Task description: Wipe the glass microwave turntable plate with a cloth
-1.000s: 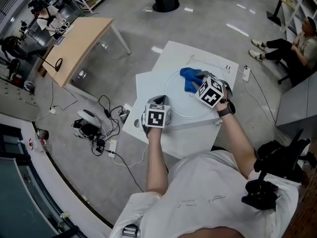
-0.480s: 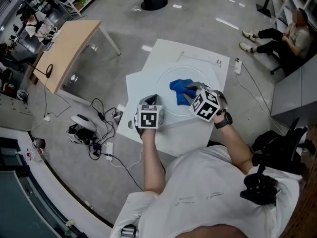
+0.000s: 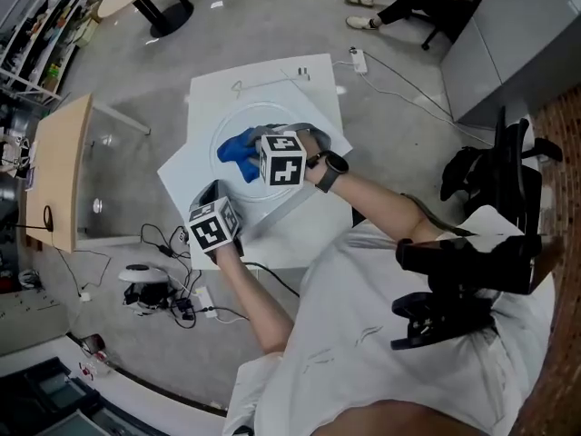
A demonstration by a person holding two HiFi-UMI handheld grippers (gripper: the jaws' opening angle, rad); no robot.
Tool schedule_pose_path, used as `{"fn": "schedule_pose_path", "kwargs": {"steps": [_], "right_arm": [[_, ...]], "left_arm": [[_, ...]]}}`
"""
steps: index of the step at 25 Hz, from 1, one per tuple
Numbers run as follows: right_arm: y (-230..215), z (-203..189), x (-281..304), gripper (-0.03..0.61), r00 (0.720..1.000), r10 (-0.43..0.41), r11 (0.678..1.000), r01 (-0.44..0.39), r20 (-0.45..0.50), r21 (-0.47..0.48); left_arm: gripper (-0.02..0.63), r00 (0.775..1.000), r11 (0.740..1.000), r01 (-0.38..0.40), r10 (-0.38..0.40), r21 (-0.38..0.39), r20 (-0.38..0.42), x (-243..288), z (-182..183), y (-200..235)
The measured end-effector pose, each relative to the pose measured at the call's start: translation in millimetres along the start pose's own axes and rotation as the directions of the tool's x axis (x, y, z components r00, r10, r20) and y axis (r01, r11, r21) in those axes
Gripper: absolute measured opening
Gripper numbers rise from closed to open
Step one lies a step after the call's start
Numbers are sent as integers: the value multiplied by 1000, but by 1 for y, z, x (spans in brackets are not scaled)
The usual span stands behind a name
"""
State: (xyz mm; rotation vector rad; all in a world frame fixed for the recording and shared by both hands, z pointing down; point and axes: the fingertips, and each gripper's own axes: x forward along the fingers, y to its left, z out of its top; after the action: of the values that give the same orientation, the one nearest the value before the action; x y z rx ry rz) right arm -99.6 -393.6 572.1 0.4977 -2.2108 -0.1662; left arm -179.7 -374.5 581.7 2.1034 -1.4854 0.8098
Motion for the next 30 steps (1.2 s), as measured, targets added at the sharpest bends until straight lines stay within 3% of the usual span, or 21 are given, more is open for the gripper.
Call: {"fn": "schedule_pose_path", "kwargs": {"steps": [13,18,22,25,27,30], "right_arm": [[-31,-33,-19,60,991,-107,994,108,-85,9],[-17,-51,-37,60,986,-121,992,124,-116,22],[10,-34,-32,58,996,-78,994,81,-43,74],[27,-18,-28,67,999,-21,991,16,31,131],[27,-7,-37,67,996,-55,986,42,74,163],[24,2,-67,67,973,-172,964,134,153,230]], "left_arm": [[0,1000,1000,-13,13,18,21,3,2,-2],[0,999,999,-24,23,45,22,7,1,-6],[0,997,996,-61,59,69,40,12,-1,5],[0,998,999,-26,23,46,52,9,1,1],[0,996,999,7,-10,31,87,5,5,0],[0,985,999,33,-31,-8,171,-15,9,1]]}}
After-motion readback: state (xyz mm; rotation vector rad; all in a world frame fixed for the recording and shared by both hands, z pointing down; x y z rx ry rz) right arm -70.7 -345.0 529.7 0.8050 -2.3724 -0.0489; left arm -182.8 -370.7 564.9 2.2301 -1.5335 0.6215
